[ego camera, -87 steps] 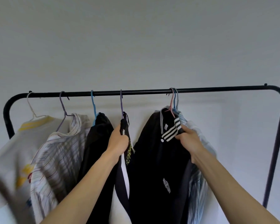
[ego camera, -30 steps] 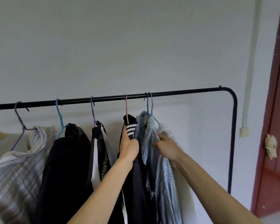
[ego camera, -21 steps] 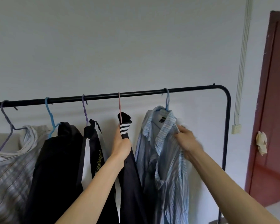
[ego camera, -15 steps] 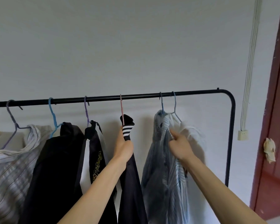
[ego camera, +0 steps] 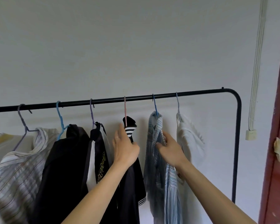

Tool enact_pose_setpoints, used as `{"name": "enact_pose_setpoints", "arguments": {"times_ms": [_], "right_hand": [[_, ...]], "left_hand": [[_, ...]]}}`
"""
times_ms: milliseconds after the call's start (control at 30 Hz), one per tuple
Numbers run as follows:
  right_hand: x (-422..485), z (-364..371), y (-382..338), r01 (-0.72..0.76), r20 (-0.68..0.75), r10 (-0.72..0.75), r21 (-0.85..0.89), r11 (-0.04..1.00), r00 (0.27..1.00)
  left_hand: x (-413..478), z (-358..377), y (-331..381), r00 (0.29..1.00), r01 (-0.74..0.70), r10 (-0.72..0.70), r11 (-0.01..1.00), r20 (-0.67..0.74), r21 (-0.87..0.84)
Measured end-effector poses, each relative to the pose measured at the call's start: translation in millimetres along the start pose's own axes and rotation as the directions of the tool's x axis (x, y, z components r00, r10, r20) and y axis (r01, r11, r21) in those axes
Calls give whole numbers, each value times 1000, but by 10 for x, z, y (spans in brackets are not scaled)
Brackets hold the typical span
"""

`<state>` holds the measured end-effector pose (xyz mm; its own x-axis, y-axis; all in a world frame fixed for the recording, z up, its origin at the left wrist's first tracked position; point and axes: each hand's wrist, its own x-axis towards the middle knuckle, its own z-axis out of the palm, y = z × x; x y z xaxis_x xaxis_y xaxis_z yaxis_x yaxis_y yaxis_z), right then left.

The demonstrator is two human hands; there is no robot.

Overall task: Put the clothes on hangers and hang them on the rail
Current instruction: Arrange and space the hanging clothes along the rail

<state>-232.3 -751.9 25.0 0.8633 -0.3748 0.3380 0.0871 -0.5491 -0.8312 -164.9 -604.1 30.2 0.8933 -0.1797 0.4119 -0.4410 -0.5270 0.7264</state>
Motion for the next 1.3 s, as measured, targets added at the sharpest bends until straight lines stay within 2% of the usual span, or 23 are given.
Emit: {"name": "enact_pose_setpoints", "arguments": {"times_ms": [33,67,100,133,167,200,233,300,367,433,500,667,700,800,867,1000,1100,1300], "right_hand": [[-26,-19,-17,24,-51,-25,-18,1000,998],[-82,-43,-8,65,-121,-69,-39,997,990],[-113,-98,-5,135,-238,-142,-43,990,961],[-161,-174,-13,198,-344,-209,-66,978,916],[-164,-252,-16,244,-422,-268,-111,963,866],[-148,-342,30,247,-454,-297,-168,954,840],[-107,-414,54,215,-446,-286,-204,955,848],[-23,-521,124,67,-327,-118,-163,984,938],[74,-533,166,-56,-159,53,-10,998,986],[143,-497,204,-151,-18,155,140,979,988],[218,-464,256,-160,43,155,154,975,987],[402,-476,427,-91,43,92,-37,995,995],[408,-510,476,-70,15,71,-32,997,997],[420,-725,668,-84,-13,89,212,974,996],[439,-863,744,-71,-29,82,283,957,996],[488,-1119,800,-17,-58,32,243,970,998],[492,-1299,833,34,-3,-34,162,986,999],[482,-1502,847,3,85,-15,142,990,996]], "left_hand": [[-29,-6,36,992,-102,116,965,-46,240],[-84,5,56,957,-223,279,882,-77,416],[-82,14,113,894,-347,441,791,-76,504],[-103,38,181,844,-426,531,749,-74,508],[-93,49,260,831,-466,553,747,-54,474],[-97,95,362,848,-475,530,785,-32,398],[-84,140,465,884,-444,467,842,-1,305],[-94,279,616,965,-235,224,969,134,72],[-17,430,643,980,-6,34,990,198,-141],[87,604,550,983,114,-77,967,167,-226],[207,782,414,982,150,-110,948,153,-282],[-11,845,622,981,193,-171,916,93,-351],[-32,862,620,982,187,-170,918,77,-350],[-11,930,673,983,181,-182,928,29,-326],[-10,981,690,982,188,-183,929,46,-318],[-7,1084,724,977,212,-194,922,86,-324],[-21,1145,814,979,206,-191,915,77,-346],[-56,1273,933,983,182,-180,913,38,-366]]}}
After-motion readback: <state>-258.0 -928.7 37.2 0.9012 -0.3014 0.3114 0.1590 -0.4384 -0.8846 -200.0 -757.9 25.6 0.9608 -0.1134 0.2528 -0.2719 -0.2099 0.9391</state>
